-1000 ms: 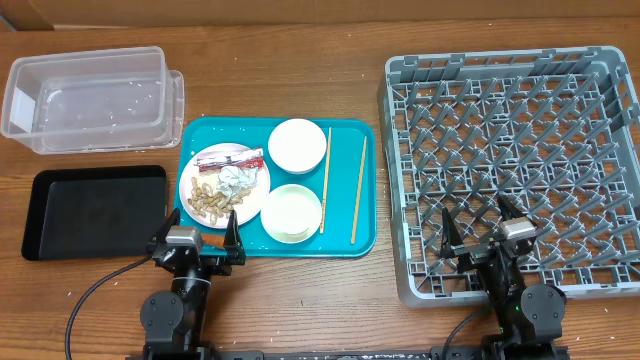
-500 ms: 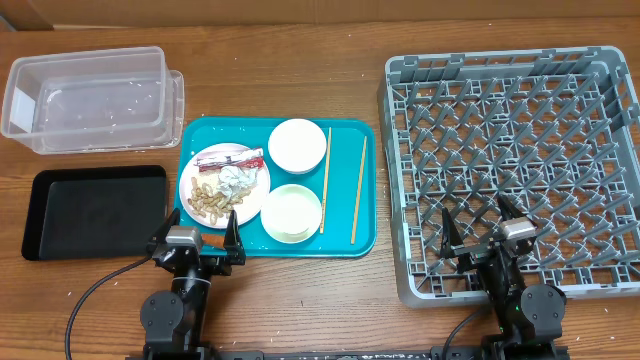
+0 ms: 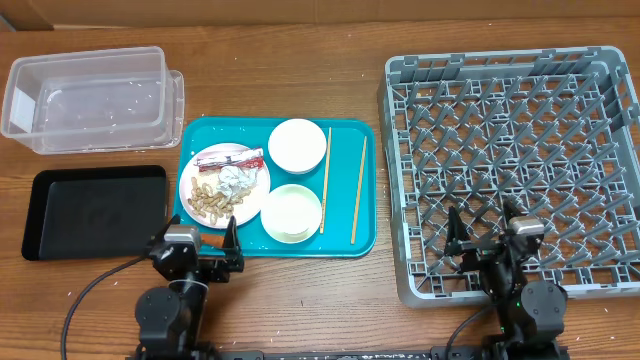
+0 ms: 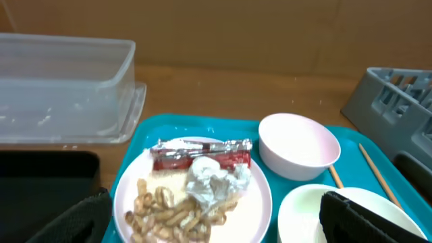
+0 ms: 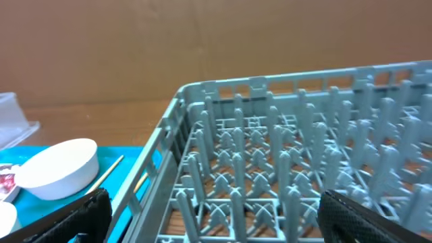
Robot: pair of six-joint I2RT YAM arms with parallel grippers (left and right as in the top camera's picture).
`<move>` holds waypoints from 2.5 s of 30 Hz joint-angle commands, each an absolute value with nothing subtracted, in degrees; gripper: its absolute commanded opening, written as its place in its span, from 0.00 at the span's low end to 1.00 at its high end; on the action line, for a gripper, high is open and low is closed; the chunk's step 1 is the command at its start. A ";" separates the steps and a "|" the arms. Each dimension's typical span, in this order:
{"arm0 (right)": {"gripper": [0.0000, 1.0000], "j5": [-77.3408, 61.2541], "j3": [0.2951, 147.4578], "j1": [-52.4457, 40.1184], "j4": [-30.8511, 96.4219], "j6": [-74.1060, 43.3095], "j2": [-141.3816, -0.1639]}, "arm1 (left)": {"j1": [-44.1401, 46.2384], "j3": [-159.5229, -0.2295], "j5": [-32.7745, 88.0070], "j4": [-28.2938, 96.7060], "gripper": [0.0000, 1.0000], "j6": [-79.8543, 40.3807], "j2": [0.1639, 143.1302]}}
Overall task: Sort waste into correct bins and load items into the dishwasher
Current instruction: 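Reach the left gripper to the plate and grasp the crumpled foil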
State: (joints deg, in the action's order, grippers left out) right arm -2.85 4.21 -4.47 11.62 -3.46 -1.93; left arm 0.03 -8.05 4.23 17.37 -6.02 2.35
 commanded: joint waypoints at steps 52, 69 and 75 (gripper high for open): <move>1.00 -0.51 54.68 -4.14 50.50 -6.07 -54.19 | 0.43 -63.64 8.64 40.14 0.71 -7.92 97.41; 1.00 -0.49 54.68 -4.14 50.50 -6.07 -54.19 | 0.25 -70.67 7.01 46.89 0.04 -7.88 98.21; 1.00 -0.49 54.68 -4.14 50.50 -6.07 -54.19 | 0.23 -82.61 4.12 59.81 0.04 -7.70 96.57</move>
State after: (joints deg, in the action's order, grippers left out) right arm -0.62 52.84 -4.49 50.61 -5.78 -54.28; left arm 0.03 -77.60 6.59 57.71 -7.94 98.61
